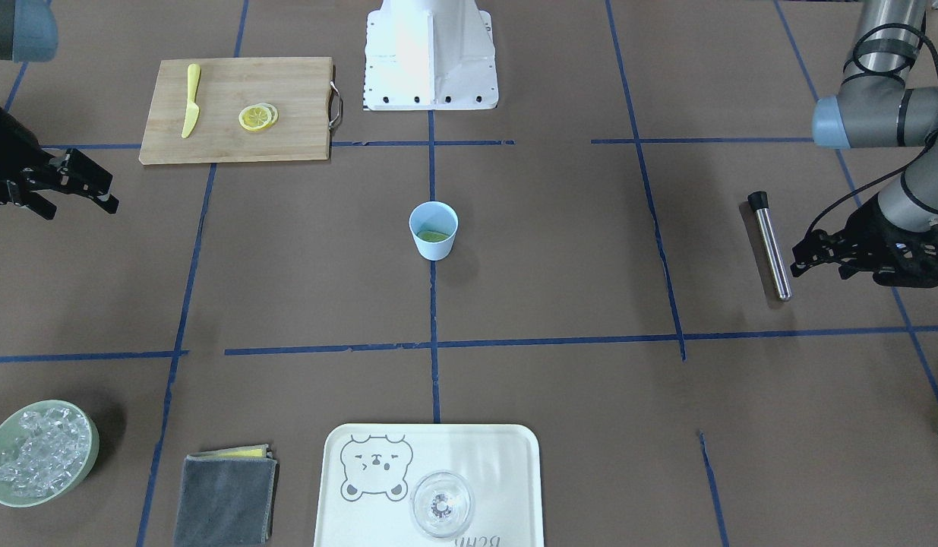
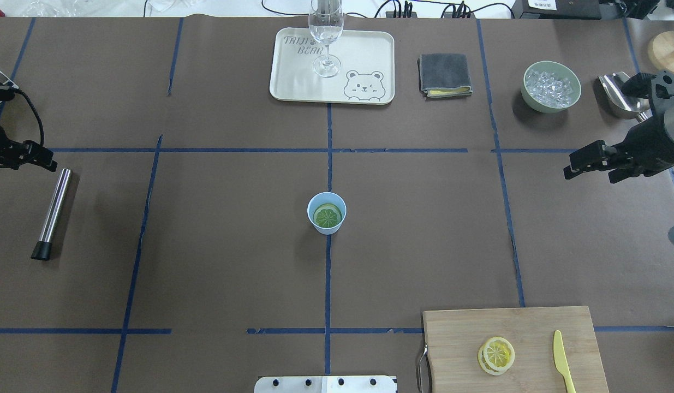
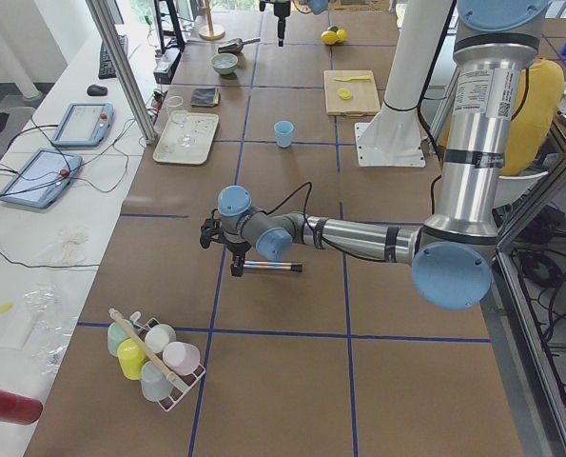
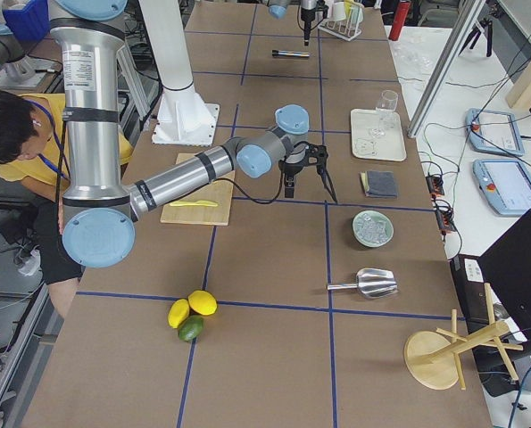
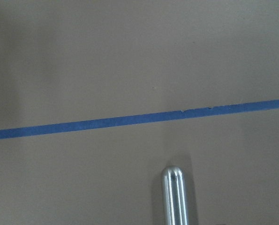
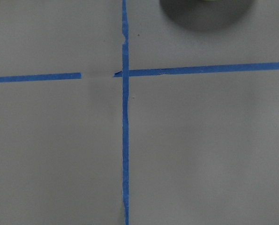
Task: Squeeze lemon into cup
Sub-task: 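Grasp the steel muddler upright with the left gripper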
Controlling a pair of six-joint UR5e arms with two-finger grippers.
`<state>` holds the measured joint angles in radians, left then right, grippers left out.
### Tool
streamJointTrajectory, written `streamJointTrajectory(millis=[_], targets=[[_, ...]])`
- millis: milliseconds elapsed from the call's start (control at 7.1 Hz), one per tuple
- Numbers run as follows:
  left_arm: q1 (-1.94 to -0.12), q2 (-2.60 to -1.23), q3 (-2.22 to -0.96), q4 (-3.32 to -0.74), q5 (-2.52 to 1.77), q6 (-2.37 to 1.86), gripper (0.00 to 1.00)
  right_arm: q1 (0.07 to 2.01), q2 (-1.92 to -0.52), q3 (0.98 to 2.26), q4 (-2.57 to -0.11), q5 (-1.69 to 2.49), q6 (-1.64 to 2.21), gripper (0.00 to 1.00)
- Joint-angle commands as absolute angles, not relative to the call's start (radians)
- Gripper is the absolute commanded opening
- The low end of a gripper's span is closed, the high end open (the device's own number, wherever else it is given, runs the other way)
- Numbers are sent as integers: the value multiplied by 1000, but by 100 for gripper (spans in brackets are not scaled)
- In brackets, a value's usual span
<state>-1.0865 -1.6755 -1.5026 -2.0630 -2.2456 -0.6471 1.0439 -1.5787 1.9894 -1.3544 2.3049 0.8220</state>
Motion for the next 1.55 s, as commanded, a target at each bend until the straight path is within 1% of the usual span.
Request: streamJointTrajectory(millis=[0, 282, 423, 564, 705, 845, 1127, 1268, 1409], targets=[[-1005, -1701, -1462, -2063, -2238, -701, 86, 1046, -1592, 1991, -1353, 2307, 816, 100], [-989, -1690, -1463, -2063, -2234, -696, 78, 1046, -1592, 1990, -1353, 2307, 816, 100], [-977, -1689, -1465, -2063, -2209, -692, 70, 1045, -1592, 1988, -1354, 2307, 818, 100], [-977, -1687, -1466, -2063, -2198, -689, 41, 1045, -1594, 1990, -1355, 2307, 818, 100], [-976, -1687, -1462, -2063, -2197, -689, 17, 1045, -1594, 1990, -1355, 2307, 818, 100], [-976, -1686, -1469, -2056, -2175, -689, 0, 1045, -1594, 1990, -1355, 2310, 818, 100], [-980, -1686, -1508, -2032, -2174, -628, 0, 1045, -1594, 1988, -1355, 2312, 819, 100], [-985, -1660, -1602, -2034, -2171, -602, 0, 1045, -1594, 1990, -1355, 2319, 819, 100], [-980, -1640, -1723, -2030, -2172, -591, 0, 1061, -1592, 1990, -1355, 2335, 818, 100]])
